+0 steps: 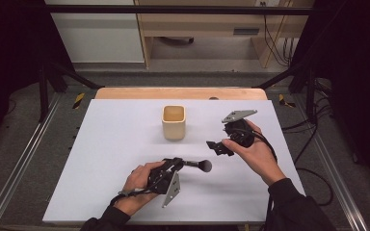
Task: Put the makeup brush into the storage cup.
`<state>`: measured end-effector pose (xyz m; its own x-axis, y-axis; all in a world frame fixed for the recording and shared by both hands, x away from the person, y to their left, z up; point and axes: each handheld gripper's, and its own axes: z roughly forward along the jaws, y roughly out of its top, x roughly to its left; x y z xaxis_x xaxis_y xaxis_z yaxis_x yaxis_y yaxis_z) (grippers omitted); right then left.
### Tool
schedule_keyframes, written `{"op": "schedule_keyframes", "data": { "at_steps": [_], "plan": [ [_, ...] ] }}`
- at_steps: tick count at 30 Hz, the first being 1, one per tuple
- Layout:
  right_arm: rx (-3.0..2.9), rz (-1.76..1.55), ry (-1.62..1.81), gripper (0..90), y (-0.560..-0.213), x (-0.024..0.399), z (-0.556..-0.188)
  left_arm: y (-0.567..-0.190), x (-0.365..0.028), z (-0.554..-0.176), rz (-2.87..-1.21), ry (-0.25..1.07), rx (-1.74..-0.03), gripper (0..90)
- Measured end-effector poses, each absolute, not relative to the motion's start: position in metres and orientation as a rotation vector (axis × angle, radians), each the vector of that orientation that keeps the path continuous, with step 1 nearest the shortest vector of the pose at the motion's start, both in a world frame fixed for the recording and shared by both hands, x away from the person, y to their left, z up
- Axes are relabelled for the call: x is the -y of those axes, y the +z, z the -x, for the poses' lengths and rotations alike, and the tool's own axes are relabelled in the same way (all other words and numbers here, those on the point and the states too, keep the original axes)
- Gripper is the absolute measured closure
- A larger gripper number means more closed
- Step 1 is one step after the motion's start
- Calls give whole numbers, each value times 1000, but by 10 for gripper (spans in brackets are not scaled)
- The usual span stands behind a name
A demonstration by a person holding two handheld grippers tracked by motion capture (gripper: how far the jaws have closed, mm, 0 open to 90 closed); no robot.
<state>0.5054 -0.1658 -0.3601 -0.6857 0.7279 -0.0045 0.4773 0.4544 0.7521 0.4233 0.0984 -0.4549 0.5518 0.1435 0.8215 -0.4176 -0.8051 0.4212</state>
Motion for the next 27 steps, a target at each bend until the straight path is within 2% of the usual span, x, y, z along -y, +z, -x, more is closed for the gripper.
{"op": "schedule_keyframes", "data": {
  "at_steps": [14,27],
  "plan": [
    [-2181,-1048,1202,96,-370,192,-485,-446,-108,-426,-2149,1194,123,744],
    [-2059,-1019,1278,83,-398,195,-464,-436,-117,-430,-2089,1107,-24,744]
  ]
}}
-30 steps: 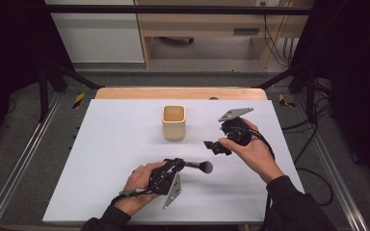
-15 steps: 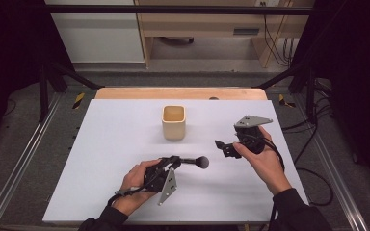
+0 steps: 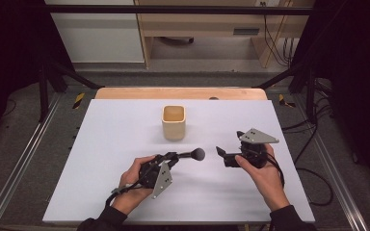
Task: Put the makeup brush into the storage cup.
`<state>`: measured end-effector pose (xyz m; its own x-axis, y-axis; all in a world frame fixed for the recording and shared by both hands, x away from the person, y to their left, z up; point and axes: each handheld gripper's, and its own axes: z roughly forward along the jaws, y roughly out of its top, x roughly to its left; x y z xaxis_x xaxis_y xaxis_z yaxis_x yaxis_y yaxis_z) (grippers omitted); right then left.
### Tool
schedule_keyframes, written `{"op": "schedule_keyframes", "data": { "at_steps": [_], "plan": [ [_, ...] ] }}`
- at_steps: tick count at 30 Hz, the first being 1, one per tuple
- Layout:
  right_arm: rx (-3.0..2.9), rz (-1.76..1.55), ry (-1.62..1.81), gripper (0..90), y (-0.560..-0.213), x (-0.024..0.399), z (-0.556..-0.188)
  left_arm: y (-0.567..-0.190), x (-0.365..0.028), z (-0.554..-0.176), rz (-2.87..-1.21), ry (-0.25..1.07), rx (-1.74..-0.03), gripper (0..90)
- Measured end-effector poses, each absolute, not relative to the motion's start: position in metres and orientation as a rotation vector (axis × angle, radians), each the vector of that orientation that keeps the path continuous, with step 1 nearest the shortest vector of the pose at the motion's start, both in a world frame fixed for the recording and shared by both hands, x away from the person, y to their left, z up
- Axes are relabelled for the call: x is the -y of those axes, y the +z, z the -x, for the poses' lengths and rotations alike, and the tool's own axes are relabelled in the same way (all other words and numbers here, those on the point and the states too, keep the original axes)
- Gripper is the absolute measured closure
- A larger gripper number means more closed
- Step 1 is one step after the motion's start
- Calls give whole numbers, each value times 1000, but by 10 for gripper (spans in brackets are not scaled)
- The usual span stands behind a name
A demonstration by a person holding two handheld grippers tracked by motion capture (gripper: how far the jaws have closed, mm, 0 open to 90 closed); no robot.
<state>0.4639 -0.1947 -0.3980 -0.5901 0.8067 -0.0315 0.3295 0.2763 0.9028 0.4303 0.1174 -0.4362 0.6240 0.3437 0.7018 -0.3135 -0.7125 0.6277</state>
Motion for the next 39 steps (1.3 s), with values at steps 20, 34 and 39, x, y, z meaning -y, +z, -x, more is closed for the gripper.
{"op": "schedule_keyframes", "data": {
  "at_steps": [20,34,39],
  "plan": [
    [-1989,-1055,1384,80,-426,189,-452,-422,-135,-443,-1978,966,-250,744],
    [-1939,-1089,1427,77,-441,189,-446,-408,-143,-448,-1894,899,-354,744],
    [-1919,-1102,1430,78,-446,189,-445,-405,-145,-450,-1879,883,-372,744]
  ]
}}
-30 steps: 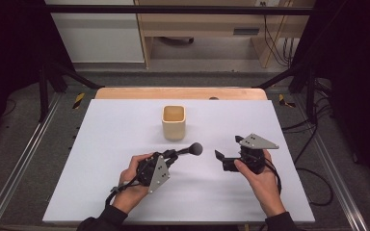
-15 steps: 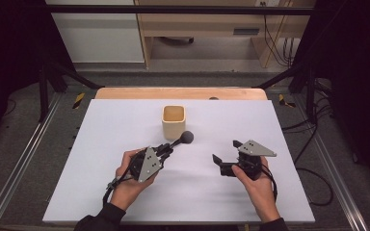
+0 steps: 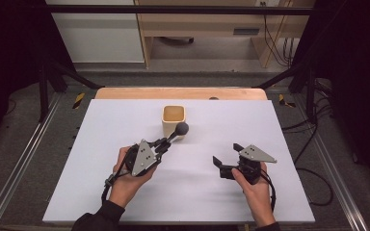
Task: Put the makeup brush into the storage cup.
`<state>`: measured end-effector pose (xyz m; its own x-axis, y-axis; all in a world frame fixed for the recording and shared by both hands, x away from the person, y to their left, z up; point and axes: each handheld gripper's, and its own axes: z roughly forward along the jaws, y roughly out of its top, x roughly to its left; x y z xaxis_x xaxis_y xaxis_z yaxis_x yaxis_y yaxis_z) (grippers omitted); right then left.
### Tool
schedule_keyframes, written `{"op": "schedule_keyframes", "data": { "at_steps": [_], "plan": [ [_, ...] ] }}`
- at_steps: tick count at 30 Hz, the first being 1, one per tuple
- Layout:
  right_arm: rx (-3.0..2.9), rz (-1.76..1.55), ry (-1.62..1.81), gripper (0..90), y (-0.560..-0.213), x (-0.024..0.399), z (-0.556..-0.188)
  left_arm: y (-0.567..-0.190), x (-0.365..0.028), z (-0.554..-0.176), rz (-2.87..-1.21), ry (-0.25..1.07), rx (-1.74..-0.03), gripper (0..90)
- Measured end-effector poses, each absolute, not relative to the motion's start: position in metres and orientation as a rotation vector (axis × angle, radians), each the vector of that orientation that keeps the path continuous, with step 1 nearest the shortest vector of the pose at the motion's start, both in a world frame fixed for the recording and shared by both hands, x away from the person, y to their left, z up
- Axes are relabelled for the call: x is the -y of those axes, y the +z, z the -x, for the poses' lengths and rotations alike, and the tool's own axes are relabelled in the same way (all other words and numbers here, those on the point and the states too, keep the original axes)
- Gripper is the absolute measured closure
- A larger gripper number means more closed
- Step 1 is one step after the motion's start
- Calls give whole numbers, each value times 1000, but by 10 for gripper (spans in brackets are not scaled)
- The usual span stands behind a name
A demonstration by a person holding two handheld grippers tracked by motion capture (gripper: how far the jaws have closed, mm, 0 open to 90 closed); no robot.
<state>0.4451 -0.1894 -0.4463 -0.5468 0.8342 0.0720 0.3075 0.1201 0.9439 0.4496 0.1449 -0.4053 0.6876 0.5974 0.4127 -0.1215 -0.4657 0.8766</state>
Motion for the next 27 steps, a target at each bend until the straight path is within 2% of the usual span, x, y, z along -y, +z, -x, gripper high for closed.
{"op": "schedule_keyframes", "data": {
  "at_steps": [13,27],
  "plan": [
    [-1905,-1058,1361,78,-454,186,-441,-396,-151,-453,-1801,845,-443,744],
    [-1910,-1015,1300,82,-457,190,-438,-371,-163,-458,-1752,867,-492,744]
  ]
}}
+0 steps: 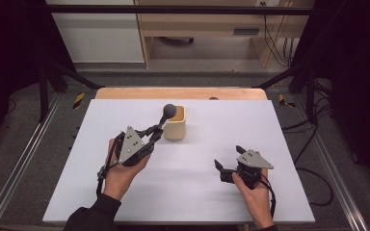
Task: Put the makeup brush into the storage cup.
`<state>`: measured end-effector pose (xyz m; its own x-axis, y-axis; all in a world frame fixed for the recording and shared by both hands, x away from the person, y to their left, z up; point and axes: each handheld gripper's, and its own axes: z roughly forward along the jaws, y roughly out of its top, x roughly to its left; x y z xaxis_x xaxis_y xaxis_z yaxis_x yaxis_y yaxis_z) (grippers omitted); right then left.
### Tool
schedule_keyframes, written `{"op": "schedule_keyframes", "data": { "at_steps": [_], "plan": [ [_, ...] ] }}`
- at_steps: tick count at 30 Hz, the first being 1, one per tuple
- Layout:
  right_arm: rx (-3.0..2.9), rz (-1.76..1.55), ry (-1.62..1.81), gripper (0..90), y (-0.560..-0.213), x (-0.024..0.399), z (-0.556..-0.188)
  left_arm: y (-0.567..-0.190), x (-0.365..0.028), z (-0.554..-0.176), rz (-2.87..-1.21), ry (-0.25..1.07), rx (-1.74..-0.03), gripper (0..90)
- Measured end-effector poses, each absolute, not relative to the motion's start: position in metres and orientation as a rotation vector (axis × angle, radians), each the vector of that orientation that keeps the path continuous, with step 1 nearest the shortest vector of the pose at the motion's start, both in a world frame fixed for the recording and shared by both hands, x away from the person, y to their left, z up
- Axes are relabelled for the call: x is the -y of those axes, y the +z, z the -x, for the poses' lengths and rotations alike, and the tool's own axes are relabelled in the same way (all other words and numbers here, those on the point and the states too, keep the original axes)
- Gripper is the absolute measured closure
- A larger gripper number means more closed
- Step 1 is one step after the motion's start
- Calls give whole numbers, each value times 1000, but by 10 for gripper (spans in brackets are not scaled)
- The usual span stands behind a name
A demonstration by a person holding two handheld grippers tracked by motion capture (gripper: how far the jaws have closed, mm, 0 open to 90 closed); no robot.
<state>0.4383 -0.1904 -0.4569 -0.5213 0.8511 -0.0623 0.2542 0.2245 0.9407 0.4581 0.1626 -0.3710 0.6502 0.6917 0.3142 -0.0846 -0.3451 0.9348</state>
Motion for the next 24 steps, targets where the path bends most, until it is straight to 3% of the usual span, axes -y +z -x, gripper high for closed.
{"op": "schedule_keyframes", "data": {
  "at_steps": [24],
  "plan": [
    [-1905,-1023,1285,62,-457,215,-418,-341,-163,-472,-1718,867,-536,744]
  ]
}}
